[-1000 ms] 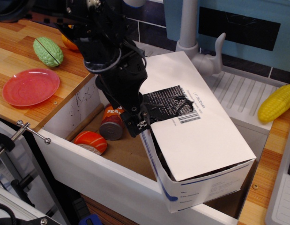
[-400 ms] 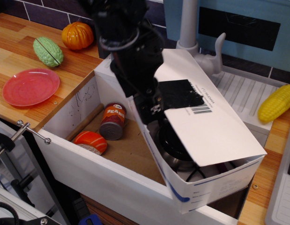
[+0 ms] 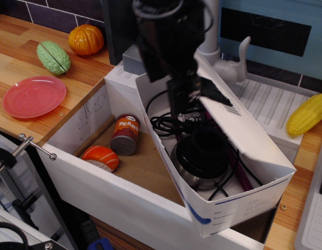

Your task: Open white1fbox flap

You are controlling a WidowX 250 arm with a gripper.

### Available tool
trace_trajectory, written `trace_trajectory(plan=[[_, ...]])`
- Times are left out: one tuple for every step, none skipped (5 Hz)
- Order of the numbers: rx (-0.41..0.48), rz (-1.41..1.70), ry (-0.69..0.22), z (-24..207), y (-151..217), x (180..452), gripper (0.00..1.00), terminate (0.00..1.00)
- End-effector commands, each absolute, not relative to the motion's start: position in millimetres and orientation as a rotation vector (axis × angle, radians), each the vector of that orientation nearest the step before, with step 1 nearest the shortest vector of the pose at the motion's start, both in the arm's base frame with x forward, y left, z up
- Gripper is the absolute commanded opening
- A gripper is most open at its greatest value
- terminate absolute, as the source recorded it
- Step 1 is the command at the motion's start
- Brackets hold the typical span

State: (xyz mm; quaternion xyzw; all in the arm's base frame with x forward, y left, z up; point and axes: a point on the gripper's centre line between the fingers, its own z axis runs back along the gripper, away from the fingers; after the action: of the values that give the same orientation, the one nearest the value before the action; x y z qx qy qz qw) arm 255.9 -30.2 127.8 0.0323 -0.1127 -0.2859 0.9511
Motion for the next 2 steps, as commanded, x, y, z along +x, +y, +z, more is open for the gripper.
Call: trace_trajectory(plan=[[0.124,-0.593,-0.288,157.4,-48.8,296.3,1.0,0.0],[0.156,-0.587,-0.309,163.7,-60.4,317.9,1.0,0.0]])
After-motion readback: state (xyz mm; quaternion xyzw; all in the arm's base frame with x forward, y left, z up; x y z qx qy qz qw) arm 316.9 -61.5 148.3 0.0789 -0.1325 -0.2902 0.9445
